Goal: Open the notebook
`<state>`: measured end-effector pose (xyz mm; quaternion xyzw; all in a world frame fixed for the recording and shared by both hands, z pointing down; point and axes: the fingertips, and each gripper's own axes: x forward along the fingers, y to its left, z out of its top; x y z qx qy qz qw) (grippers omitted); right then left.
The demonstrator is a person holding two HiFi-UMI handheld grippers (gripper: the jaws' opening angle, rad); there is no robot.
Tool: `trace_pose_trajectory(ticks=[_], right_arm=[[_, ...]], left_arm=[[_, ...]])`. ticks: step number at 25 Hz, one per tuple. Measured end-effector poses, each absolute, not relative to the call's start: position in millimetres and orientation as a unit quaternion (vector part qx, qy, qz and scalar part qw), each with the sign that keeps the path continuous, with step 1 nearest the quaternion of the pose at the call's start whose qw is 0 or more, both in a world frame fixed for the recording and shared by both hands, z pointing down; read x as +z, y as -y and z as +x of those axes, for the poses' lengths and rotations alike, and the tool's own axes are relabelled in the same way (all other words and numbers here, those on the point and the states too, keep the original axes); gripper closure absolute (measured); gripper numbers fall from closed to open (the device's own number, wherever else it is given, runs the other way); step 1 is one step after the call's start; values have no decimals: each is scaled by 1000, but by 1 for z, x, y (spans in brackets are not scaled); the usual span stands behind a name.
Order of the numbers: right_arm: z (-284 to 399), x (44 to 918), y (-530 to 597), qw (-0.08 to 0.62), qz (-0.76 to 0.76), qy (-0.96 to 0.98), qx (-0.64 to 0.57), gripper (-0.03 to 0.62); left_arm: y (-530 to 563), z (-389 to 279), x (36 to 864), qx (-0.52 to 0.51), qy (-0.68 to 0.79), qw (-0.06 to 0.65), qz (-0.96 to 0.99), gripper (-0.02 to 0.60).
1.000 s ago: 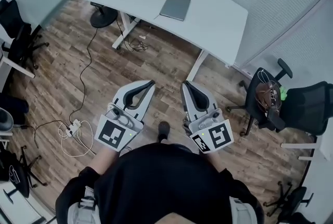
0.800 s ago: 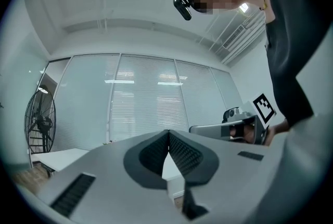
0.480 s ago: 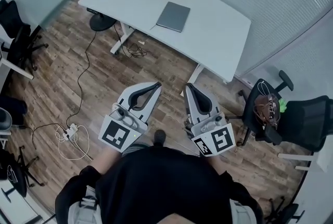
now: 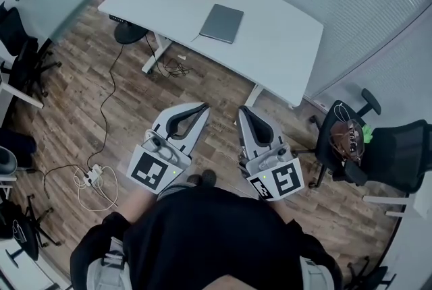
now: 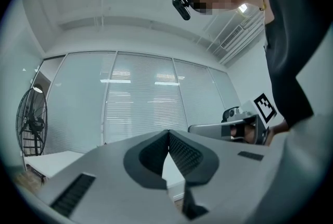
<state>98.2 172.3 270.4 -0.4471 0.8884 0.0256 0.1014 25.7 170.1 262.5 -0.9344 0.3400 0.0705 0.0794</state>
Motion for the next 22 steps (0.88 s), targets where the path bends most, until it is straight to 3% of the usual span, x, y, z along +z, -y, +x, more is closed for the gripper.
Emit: trace_pose_trajectory(ticks=[22], right_arm=[[109, 268, -153, 115, -433, -893, 39, 589]], left_arm=[[-154, 36, 271, 68, -351, 78, -930, 571]])
